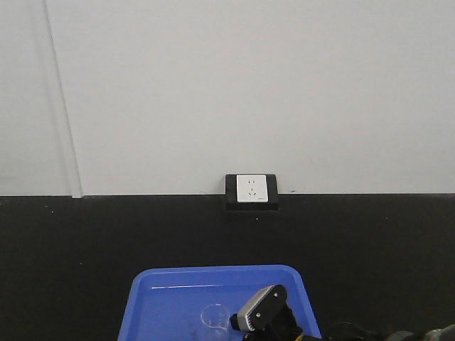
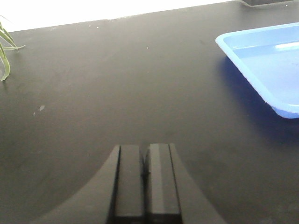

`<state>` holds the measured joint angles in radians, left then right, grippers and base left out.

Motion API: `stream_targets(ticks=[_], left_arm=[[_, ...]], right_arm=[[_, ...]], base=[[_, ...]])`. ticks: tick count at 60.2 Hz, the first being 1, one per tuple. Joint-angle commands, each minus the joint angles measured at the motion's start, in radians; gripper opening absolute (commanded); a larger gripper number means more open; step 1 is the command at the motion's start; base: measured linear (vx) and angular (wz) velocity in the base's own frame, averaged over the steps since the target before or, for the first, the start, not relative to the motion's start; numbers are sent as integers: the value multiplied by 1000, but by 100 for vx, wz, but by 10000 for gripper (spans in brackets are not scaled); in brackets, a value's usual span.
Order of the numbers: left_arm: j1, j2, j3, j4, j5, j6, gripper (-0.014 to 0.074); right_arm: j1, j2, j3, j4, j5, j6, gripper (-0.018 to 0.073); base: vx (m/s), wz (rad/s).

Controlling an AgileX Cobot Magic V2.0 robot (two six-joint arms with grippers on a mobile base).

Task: Move beaker to silver tray on left bench
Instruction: 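Close the right gripper on the beaker and lift it, then raise the held beaker clear of the blue tray with the right gripper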

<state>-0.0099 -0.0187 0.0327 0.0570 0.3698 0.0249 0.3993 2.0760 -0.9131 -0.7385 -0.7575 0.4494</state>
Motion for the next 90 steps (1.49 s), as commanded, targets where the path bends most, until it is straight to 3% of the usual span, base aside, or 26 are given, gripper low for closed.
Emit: stream_targets(ticks=[1, 13, 20, 28, 36, 45, 56, 63, 71, 77, 90], left_arm=[[-6, -8, 20, -3, -75, -2, 1], [-6, -8, 20, -3, -75, -2, 1], [-6, -8, 20, -3, -75, -2, 1], [-6, -8, 20, -3, -75, -2, 1], [-6, -8, 20, -3, -75, -2, 1], [-6, -8, 20, -3, -75, -2, 1], [-6, -8, 20, -3, -75, -2, 1], [-6, -8, 20, -3, -75, -2, 1], [-6, -8, 20, -3, -75, -2, 1], [-6, -8, 20, -3, -75, -2, 1], [-6, -8, 20, -3, -75, -2, 1]], right_arm=[[12, -14, -66, 17, -76, 4, 558], [28, 74, -183, 84, -76, 4, 552], [28, 95, -221, 130, -76, 34, 492], [28, 95, -228, 148, -83, 49, 272], [28, 91, -227, 123, -80, 79, -20], [26, 30, -225, 29, -27, 183, -15], [26, -176, -225, -165, 270, 310, -14], [26, -345, -222, -292, 480, 536, -14], [26, -539, -141, -427, 539, 702, -14], [26, -699, -20, -508, 547, 741, -14], [26, -1016, 277, -512, 680, 745, -14]], base=[[0, 0], [0, 0], [0, 0], [0, 0], [0, 0], [0, 0], [0, 0], [0, 0], [0, 0], [0, 0], [0, 0]])
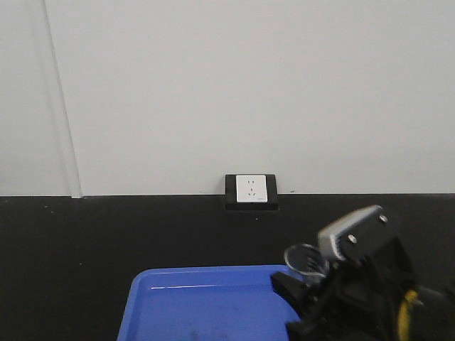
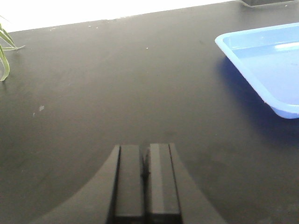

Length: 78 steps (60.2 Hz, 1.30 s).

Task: Move beaker to silver tray on left bench
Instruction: 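Raise the held beaker clear of the blue tray with the right gripper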

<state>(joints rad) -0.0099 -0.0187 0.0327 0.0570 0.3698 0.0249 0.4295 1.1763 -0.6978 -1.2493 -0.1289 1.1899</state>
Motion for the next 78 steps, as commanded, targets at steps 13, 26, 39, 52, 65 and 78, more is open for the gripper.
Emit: stream_targets(ticks=[13, 26, 39, 52, 65, 78], left_arm=[[-6, -8, 20, -3, -75, -2, 1], [-6, -8, 20, -3, -75, -2, 1], [-6, -8, 20, -3, -75, -2, 1], [-6, -8, 20, -3, -75, -2, 1], [-6, -8, 20, -3, -75, -2, 1], [-6, -8, 20, -3, -75, -2, 1]], right_arm=[[-4, -339, 237, -1, 147, 4, -14], [-4, -436, 269, -1, 148, 4, -14], [-4, -443, 269, -1, 148, 4, -14], [-4, -443, 269, -1, 148, 4, -14], [-4, -443, 269, -1, 148, 4, -14], [-4, -443, 269, -1, 148, 4, -14]], base=[[0, 0], [0, 0], [0, 0], [0, 0], [0, 0], [-4, -9]])
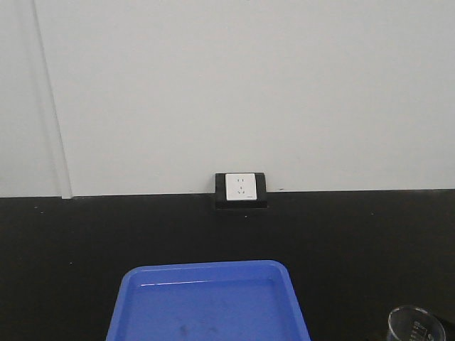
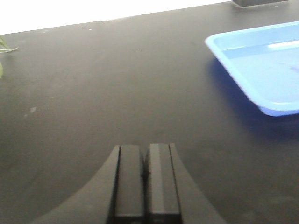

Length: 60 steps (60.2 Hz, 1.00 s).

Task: Move beaker to silver tray on left bench
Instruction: 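Raise the held beaker clear of the blue tray with the right gripper, then drive the base to the bench with the silver tray, holding the beaker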

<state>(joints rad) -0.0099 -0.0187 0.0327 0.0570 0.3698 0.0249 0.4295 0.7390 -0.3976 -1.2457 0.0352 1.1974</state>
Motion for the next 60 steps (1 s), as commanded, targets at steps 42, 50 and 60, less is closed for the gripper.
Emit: stream_targets(ticks=[42, 50, 60], left_arm=[[-6, -8, 20, -3, -75, -2, 1], [-6, -8, 20, -3, -75, -2, 1], [-6, -8, 20, -3, -75, -2, 1]], right_arm=[[-4, -5, -31, -5, -16, -3, -13], [-4, -5, -31, -5, -16, -3, -13], [-4, -5, -31, -5, -16, -3, -13]], base=[[-13, -22], [-21, 2], [-25, 17]])
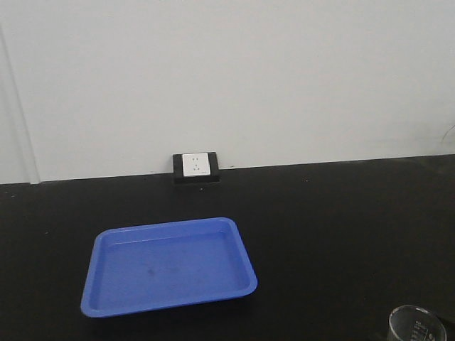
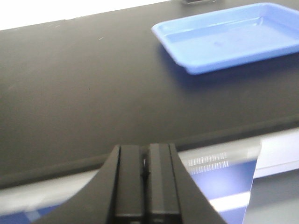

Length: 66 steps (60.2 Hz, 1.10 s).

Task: Move beaker to silver tray on left bench
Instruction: 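Drive the base to the bench with the silver tray, holding the beaker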

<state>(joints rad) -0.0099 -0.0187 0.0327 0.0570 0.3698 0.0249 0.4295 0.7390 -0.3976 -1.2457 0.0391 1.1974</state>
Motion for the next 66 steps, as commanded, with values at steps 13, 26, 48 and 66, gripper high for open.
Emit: stream_targets(ticks=[13, 26, 48, 66], left_arm=[[-6, -8, 20, -3, -75, -2, 1], [-6, -8, 20, -3, -75, -2, 1], [-6, -8, 20, -3, -75, -2, 1], [-6, -8, 20, -3, -75, -2, 1]], right_arm=[[-4, -5, -31, -5, -20, -3, -13], [-4, -5, -31, -5, -20, -3, -13], [-4, -5, -31, -5, -20, -3, -13], [-4, -5, -31, -5, -20, -3, -13]], base=[[-29, 30], [-33, 33], [-34, 34], [-34, 41]])
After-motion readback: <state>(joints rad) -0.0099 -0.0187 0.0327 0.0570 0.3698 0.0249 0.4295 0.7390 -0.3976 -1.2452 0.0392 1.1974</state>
